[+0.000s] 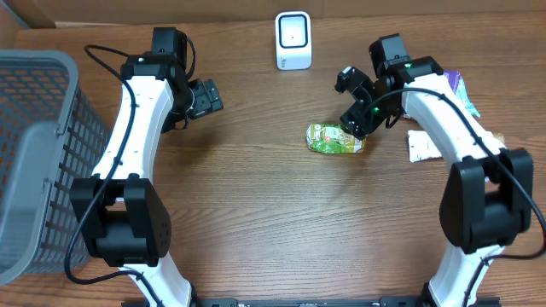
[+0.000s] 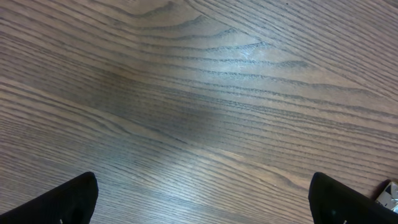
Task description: Scan the item barcode
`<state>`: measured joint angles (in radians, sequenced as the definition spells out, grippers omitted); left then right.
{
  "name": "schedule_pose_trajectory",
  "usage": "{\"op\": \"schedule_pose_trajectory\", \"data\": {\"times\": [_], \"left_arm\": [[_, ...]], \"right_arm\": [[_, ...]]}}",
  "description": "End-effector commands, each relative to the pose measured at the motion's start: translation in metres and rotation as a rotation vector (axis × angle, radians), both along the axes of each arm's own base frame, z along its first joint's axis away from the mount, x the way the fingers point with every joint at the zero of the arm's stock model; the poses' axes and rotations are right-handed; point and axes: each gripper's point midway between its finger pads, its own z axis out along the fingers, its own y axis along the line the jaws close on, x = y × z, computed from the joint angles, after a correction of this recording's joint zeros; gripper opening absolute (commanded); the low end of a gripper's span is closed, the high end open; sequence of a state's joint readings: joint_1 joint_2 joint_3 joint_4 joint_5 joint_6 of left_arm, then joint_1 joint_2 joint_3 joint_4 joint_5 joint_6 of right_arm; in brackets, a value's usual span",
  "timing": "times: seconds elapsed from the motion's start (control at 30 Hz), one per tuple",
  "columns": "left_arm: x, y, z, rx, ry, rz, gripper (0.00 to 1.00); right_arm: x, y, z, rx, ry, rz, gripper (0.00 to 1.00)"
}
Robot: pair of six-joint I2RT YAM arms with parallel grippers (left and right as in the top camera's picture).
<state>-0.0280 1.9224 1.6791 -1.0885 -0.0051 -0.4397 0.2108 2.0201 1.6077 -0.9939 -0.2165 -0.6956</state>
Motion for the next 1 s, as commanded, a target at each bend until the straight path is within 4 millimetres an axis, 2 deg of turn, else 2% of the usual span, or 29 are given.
{"op": "schedule_pose_trajectory", "data": {"times": [0.0,0.2,0.47,0.67,0.7,0.77,0.9,0.97], "left_arm": [[0.001,0.003,0.007,0.010,-0.019,0.014,1.00],[0.001,0.003,0.007,0.010,-0.019,0.014,0.99],[0.001,0.003,0.007,0.010,-0.019,0.014,1.00],[0.001,0.003,0.007,0.010,-0.019,0.014,0.99],[0.001,0.003,0.007,0.010,-0.019,0.014,1.00],[0.001,0.003,0.007,0.010,-0.019,0.014,1.00],[0.001,0.003,0.007,0.010,-0.019,0.014,1.00],[0.001,0.003,0.007,0.010,-0.019,0.014,1.00]], "right_arm": [[-0.006,0.008,-0.021,0.047,0.028,0.149,0.86],[-0.023,0.018,-0.034,0.113,0.093,0.261,0.86],[-0.036,0.016,-0.056,0.113,0.178,0.267,0.83],[-0.044,0.014,-0.066,0.109,0.230,0.258,0.60],[-0.047,0.012,-0.069,0.108,0.255,0.250,0.51],[-0.049,0.011,-0.071,0.103,0.280,0.211,0.40],[-0.048,0.012,-0.070,0.107,0.313,0.103,0.04],[-0.045,0.013,-0.068,0.109,0.332,0.027,0.04]]}}
